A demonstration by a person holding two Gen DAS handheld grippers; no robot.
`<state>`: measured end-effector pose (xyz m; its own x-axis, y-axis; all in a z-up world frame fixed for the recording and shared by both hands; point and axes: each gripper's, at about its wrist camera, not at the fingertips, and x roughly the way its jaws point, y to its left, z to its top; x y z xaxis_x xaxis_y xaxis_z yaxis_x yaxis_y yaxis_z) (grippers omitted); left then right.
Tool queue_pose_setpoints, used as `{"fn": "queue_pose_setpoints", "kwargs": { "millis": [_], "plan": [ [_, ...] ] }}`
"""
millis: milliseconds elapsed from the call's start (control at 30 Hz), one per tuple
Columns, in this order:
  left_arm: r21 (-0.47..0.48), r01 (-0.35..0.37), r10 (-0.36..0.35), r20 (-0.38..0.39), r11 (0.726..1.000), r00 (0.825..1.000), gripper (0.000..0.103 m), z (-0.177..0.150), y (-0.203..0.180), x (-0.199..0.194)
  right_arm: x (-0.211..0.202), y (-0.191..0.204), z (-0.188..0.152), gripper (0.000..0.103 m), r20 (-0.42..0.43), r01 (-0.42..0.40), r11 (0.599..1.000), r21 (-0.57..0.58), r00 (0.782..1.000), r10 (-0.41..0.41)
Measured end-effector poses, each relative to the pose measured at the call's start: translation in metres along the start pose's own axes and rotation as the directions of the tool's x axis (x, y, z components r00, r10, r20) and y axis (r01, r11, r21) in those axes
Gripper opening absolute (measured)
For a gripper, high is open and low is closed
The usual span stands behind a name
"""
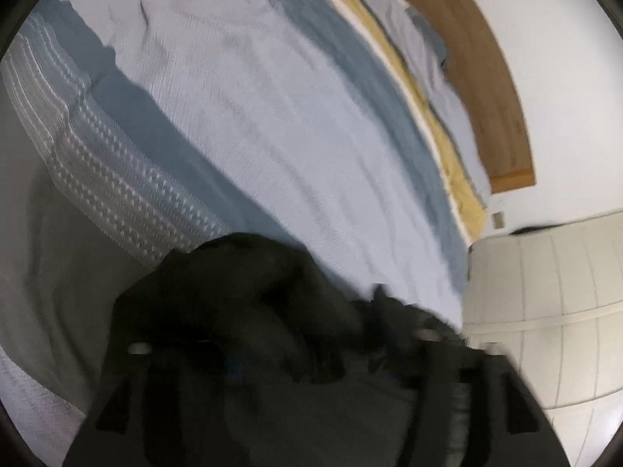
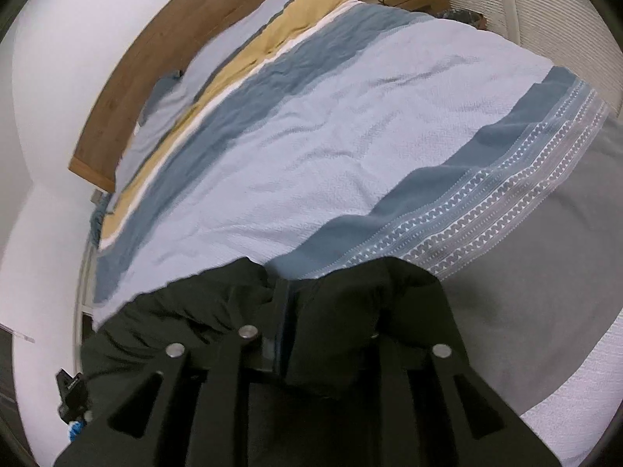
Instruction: Fold large clothes
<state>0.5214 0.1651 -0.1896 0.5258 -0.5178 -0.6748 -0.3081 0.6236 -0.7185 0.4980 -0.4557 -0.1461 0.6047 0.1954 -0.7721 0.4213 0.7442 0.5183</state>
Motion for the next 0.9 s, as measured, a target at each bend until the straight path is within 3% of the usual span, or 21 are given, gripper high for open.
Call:
{"fn": "queue_pose_setpoints", "kwargs": {
  "millis": [33, 67, 133, 200, 400, 533, 733, 900],
  "plan": [
    [0.003, 0.0, 0.0, 0.02, 1.0, 1.0, 0.086, 0.002, -0.003, -0.007, -0.003, -0.001, 0.002, 0.028, -0.001, -0.021, 1.0, 0.015, 1.0, 0.021],
    [0.011, -0.009, 0.008, 0.048, 1.0, 0.999, 0.09, 0.004, -0.007, -0.016, -0.006, -0.002, 0.003, 0.034, -0.001, -0.038, 0.999, 0.027, 0.999, 0.038],
    [0.021, -0.011, 0.009, 0.076, 1.0, 0.997, 0.093, 0.009, -0.013, -0.03, -0.016, -0.003, 0.007, 0.065, 0.02, -0.07, 0.996, 0.056, 0.997, 0.069],
    [0.029, -0.007, 0.004, 0.097, 1.0, 0.995, 0.093, 0.013, -0.017, -0.045, -0.029, -0.004, 0.011, 0.081, 0.06, -0.095, 0.993, 0.076, 0.994, 0.091],
    [0.122, -0.035, 0.017, 0.149, 0.992, 0.989, 0.093, -0.005, -0.035, -0.082, -0.062, 0.009, 0.015, 0.082, 0.108, -0.096, 0.995, 0.029, 0.99, 0.092],
    [0.264, -0.101, 0.068, 0.133, 0.959, 0.989, 0.093, -0.042, -0.054, -0.083, -0.076, 0.048, -0.01, 0.082, 0.091, -0.079, 0.984, -0.157, 0.991, 0.094],
    [0.422, -0.187, 0.14, 0.141, 0.887, 0.98, 0.098, -0.109, -0.076, -0.065, -0.075, 0.109, -0.087, 0.083, 0.037, -0.082, 0.904, -0.419, 0.994, 0.107],
    [0.48, -0.181, 0.142, 0.117, 0.859, 0.983, 0.098, -0.149, -0.084, -0.044, -0.056, 0.147, -0.155, 0.083, -0.025, -0.098, 0.826, -0.555, 0.995, 0.102]
  ]
}}
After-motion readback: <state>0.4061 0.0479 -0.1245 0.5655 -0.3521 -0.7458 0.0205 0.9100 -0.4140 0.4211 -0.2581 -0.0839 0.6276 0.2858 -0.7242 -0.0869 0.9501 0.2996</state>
